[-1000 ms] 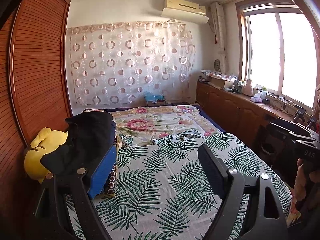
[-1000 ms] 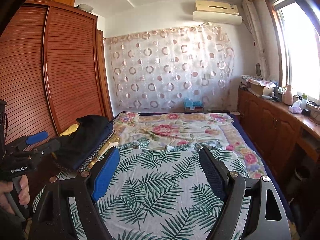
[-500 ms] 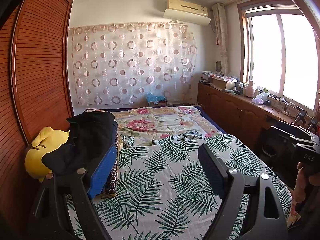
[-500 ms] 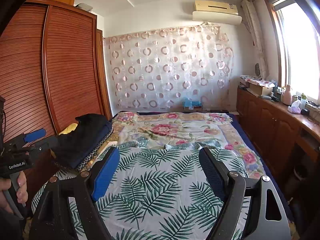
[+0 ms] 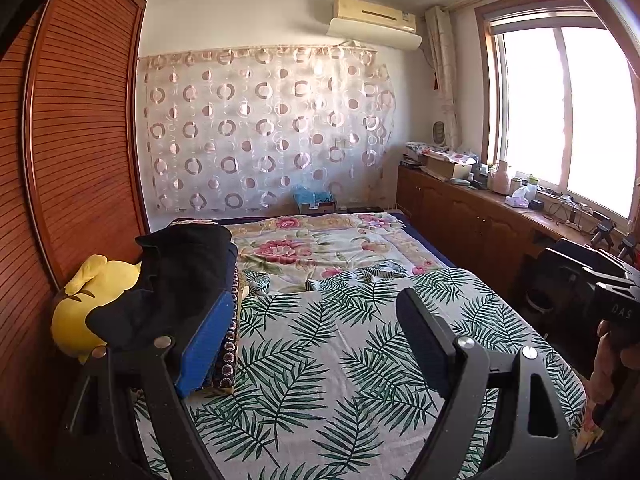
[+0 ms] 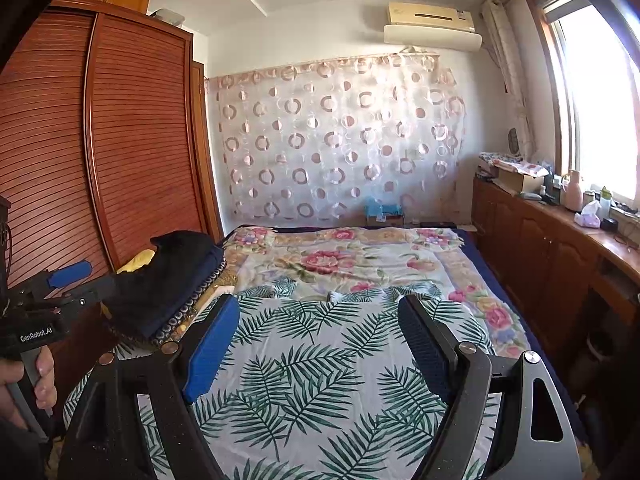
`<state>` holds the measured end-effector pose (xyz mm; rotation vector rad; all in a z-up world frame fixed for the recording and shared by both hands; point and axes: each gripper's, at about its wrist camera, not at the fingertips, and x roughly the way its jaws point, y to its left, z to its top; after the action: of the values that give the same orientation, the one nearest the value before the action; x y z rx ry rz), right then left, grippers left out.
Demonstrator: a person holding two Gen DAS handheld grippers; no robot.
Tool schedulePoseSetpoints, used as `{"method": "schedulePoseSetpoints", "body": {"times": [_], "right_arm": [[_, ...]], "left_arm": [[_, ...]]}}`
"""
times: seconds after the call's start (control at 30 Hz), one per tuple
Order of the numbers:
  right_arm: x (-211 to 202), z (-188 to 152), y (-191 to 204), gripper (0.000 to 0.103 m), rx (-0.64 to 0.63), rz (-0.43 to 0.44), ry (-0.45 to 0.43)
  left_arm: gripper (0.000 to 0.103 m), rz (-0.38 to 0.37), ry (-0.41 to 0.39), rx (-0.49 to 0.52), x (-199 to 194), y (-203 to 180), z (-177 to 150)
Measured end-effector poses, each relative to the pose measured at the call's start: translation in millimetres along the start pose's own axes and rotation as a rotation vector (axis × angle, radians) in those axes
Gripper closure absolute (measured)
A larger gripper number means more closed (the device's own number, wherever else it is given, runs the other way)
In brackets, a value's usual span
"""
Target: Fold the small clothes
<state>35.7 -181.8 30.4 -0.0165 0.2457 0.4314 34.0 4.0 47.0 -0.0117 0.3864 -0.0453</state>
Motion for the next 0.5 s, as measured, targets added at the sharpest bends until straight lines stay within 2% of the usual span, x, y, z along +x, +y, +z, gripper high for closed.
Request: {"method": "schedulePoseSetpoints", "body": {"times": [0.5], "right_arm": [[1.0, -0.8, -6.2, 0.02, -0.004, 0.005, -0.002]], "left_arm": [[0.019, 0.001, -0.001, 0.0, 0.0, 1.0, 0.6]]}}
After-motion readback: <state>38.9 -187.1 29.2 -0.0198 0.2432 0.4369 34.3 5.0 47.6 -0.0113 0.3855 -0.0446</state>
